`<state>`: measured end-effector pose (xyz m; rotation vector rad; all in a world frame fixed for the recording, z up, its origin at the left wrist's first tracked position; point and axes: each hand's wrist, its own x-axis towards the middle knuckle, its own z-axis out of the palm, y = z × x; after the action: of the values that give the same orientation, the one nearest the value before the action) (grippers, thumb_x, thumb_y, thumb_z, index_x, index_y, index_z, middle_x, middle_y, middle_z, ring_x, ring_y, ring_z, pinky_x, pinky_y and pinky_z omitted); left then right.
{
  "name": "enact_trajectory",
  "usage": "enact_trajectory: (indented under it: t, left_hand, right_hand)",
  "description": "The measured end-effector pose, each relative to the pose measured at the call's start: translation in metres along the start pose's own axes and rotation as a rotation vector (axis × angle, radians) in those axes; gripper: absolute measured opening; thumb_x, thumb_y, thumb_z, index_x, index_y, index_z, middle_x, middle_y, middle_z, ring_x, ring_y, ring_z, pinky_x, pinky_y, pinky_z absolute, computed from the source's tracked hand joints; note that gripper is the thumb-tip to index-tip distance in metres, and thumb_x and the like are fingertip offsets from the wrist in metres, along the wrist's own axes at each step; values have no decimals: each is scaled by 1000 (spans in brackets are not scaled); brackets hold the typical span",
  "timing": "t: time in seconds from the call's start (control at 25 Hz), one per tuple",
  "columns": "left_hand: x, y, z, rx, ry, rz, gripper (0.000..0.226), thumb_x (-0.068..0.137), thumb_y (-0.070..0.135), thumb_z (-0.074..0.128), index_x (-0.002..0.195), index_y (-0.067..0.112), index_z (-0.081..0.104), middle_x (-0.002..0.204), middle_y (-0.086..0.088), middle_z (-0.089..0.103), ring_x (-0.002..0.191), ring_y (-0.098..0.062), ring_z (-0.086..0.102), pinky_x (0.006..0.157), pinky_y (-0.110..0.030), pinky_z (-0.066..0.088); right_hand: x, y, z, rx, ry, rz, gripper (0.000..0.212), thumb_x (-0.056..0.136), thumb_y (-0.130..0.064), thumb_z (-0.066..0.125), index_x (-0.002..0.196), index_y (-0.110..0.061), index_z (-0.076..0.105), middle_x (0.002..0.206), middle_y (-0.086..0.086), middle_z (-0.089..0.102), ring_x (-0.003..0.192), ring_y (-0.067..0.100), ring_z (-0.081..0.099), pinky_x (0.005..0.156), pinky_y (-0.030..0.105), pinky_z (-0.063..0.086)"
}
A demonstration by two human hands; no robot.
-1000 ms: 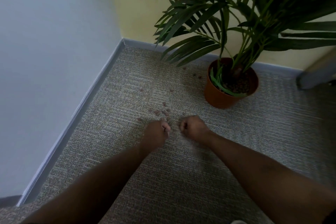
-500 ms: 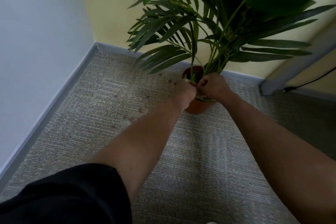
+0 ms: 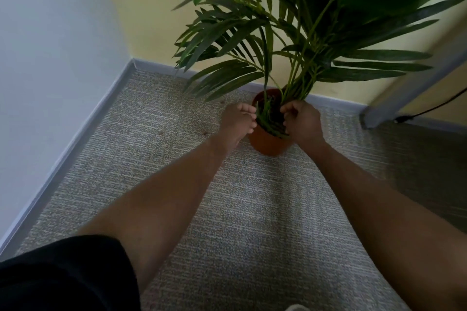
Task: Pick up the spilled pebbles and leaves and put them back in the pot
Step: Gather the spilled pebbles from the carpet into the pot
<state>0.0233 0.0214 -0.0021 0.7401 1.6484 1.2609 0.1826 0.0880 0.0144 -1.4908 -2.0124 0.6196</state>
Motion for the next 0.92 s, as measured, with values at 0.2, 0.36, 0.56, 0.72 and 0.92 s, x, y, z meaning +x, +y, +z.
enact_trajectory:
  t: [0.2,0.36,0.56,0.72,0.92]
  left_hand:
    - [-14,-35,-68,393,13,78,18,87,4,53,88,14,68,83,-1,69,68,-15,63,62,-22,48]
    - [-28,-83,-132,869,-19,183,17,81,3,58,94,5,70,98,-10,72,94,-26,66,81,-23,45]
    - [-50,-133,-170,1252,-198,60,48,81,15,62,126,4,49,120,-19,55,112,-36,57,93,-40,49]
    - [-57,-149,-158,1173,-243,98,72,76,20,67,141,13,35,133,-16,41,109,-39,60,90,-42,52]
    - [-51,-152,-127,1168,-186,138,58,85,31,61,136,14,40,129,-16,44,98,-38,64,83,-43,52]
  right_hand:
    - [-31,-17,43,-5,-139,-242,17,87,-1,56,91,-10,70,95,3,68,87,7,56,76,16,39]
    - [-49,-23,89,-53,-419,-185,18,83,3,56,92,-6,70,97,10,70,86,18,62,74,23,46]
    - [-79,-24,143,-213,-728,-167,38,75,-5,72,113,-8,64,114,17,60,104,31,58,87,29,48]
    - [-97,-26,168,-197,-815,-247,74,71,-19,80,138,-16,50,131,15,50,120,32,49,99,30,40]
    - [-112,-20,183,-293,-741,-279,86,71,-35,79,146,-29,38,140,9,36,121,33,41,99,42,44]
